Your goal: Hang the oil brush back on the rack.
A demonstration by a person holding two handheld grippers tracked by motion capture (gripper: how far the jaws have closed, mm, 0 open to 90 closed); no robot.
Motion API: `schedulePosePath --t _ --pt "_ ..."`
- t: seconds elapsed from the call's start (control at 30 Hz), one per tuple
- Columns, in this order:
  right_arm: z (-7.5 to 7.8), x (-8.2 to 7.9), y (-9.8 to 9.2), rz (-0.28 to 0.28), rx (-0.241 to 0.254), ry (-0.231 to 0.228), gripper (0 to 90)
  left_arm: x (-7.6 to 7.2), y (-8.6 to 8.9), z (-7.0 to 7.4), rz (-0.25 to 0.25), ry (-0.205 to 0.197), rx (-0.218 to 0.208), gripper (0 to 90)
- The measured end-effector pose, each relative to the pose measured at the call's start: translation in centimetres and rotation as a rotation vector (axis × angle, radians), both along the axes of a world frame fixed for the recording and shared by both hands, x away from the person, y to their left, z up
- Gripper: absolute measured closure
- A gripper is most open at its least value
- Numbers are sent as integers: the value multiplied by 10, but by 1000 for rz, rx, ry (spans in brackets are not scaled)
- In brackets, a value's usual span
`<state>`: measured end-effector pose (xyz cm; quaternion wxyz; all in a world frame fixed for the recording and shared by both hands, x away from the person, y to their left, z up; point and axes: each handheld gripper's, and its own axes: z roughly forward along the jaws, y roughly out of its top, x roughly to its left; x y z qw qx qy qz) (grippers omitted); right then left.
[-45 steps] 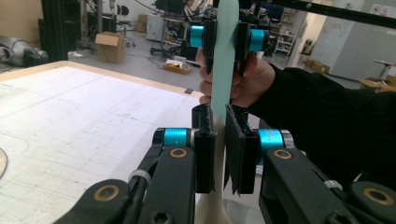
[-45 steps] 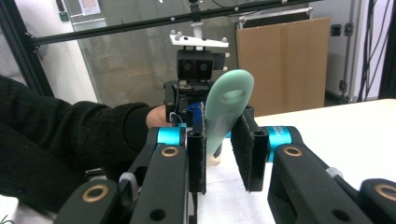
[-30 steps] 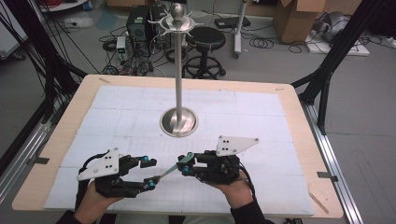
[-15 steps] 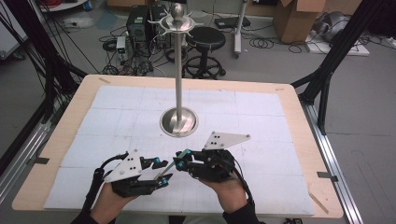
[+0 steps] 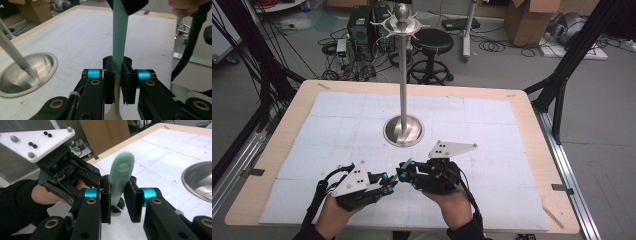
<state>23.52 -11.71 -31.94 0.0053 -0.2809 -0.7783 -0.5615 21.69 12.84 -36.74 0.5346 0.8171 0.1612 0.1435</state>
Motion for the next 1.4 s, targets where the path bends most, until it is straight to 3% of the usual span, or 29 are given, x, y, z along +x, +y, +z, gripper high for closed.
schedulePosePath --t 0.1,0.17,0.2,0.23,0.27,0.33,0.43,0.63,0.77,1.0,1.07,1.13,1.2,1.3,1.4 --pt "1 -1 -1 15 17 -20 737 3 4 0 -45 52 -75 829" --pt "2 -1 -2 38 39 -36 482 4 9 1 -77 91 -150 831" --pt "2 -1 -3 34 52 -61 412 4 10 1 -90 97 -161 831" --pt "2 -1 -4 43 59 -74 404 4 13 2 -118 116 -207 832" --pt "1 -1 -7 73 81 -120 371 5 14 2 -138 126 -227 832" --pt "-1 -1 -12 108 127 -170 343 5 17 3 -183 140 -270 831" --pt "-5 0 -19 163 197 -201 367 4 18 4 -262 170 -328 831" --pt "-7 -1 -21 300 324 -252 522 3 17 4 -325 186 -350 831" --pt "-4 0 -15 358 336 -250 606 2 16 3 -354 188 -351 831" --pt "-5 0 -8 396 341 -238 791 2 17 3 -364 182 -352 830" --pt "-5 0 -9 393 347 -236 815 2 17 4 -331 173 -352 815" --pt "-4 -1 -9 368 341 -239 824 2 17 5 -288 170 -334 651" --pt "-4 0 -9 332 327 -226 826 1 17 5 -258 149 -310 601" --pt "-4 0 -8 291 302 -216 827 1 15 6 -217 121 -266 617" --pt "-4 -1 -6 262 287 -207 827 2 14 7 -222 105 -239 765"
